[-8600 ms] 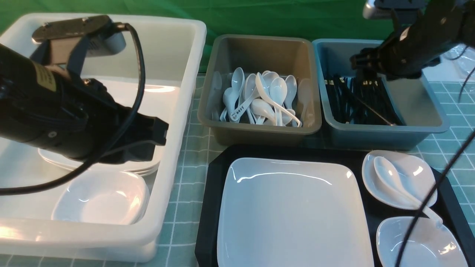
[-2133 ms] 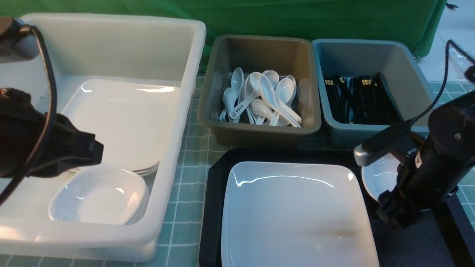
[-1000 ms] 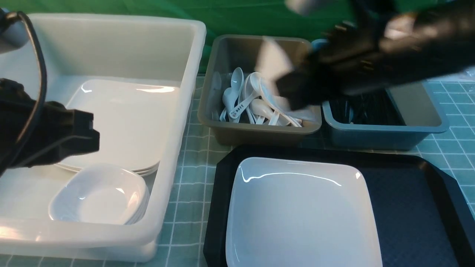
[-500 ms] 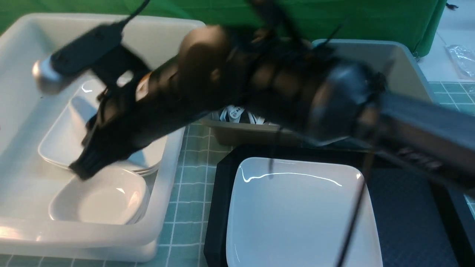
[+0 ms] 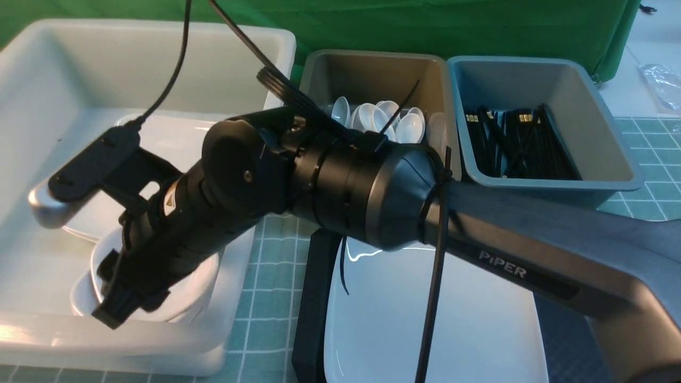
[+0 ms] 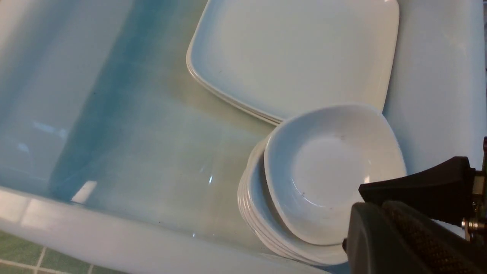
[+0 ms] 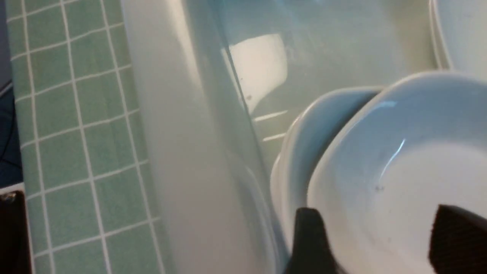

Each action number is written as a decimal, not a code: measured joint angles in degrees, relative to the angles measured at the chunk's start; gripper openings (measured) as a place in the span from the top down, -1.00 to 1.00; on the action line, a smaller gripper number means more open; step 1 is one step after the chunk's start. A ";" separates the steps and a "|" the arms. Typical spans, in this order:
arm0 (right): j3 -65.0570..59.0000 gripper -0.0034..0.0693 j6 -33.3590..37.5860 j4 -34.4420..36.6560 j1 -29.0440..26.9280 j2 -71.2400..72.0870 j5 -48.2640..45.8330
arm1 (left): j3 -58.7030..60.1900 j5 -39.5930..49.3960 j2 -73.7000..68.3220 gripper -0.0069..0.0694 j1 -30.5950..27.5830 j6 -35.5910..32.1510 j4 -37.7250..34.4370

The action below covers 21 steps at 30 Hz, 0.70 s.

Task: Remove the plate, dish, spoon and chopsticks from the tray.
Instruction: Use the right arm to put the small plate into the large storage box on the left, then use the right arm to move the plate from left to right

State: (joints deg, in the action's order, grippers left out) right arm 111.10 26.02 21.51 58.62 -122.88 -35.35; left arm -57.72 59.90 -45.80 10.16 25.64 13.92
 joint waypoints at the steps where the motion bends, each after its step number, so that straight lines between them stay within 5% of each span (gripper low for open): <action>1: 0.00 -0.57 -0.19 -0.05 0.00 0.71 -1.99 | 0.00 0.00 0.00 0.79 0.00 -0.55 -0.56; 5: 0.00 -0.59 -2.00 -2.53 -0.12 4.20 -7.52 | 0.00 0.00 0.00 0.79 0.00 -2.94 -2.13; 7: 0.00 -0.20 -6.59 -10.32 -0.47 8.80 -13.59 | 0.00 0.00 0.00 0.79 0.00 -5.50 -4.06; 8: 0.00 -0.20 -6.98 -10.32 -0.56 9.22 -14.15 | 0.00 0.00 0.00 0.79 0.00 -5.79 -4.06; 9: 0.00 0.22 -10.12 -16.77 -1.63 12.53 -18.99 | 0.00 0.00 -0.06 0.79 0.00 -7.95 -6.48; 11: 0.00 0.67 -14.53 -25.51 -4.63 17.15 -25.39 | 0.00 -0.47 -0.75 0.79 0.00 -12.06 -10.51; 16: -6.20 0.84 -19.82 -31.22 -15.27 27.16 -29.47 | 0.00 -3.18 -3.53 0.79 0.00 -20.99 -22.31; 21: -31.72 0.84 -27.60 -32.35 -29.82 40.62 -25.86 | 0.00 -5.02 -9.84 0.79 0.93 -30.37 -33.98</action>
State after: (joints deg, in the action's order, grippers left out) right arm 79.38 -1.59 -10.84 28.81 -82.26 -61.22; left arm -57.72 54.88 -55.64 11.09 -4.73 -20.06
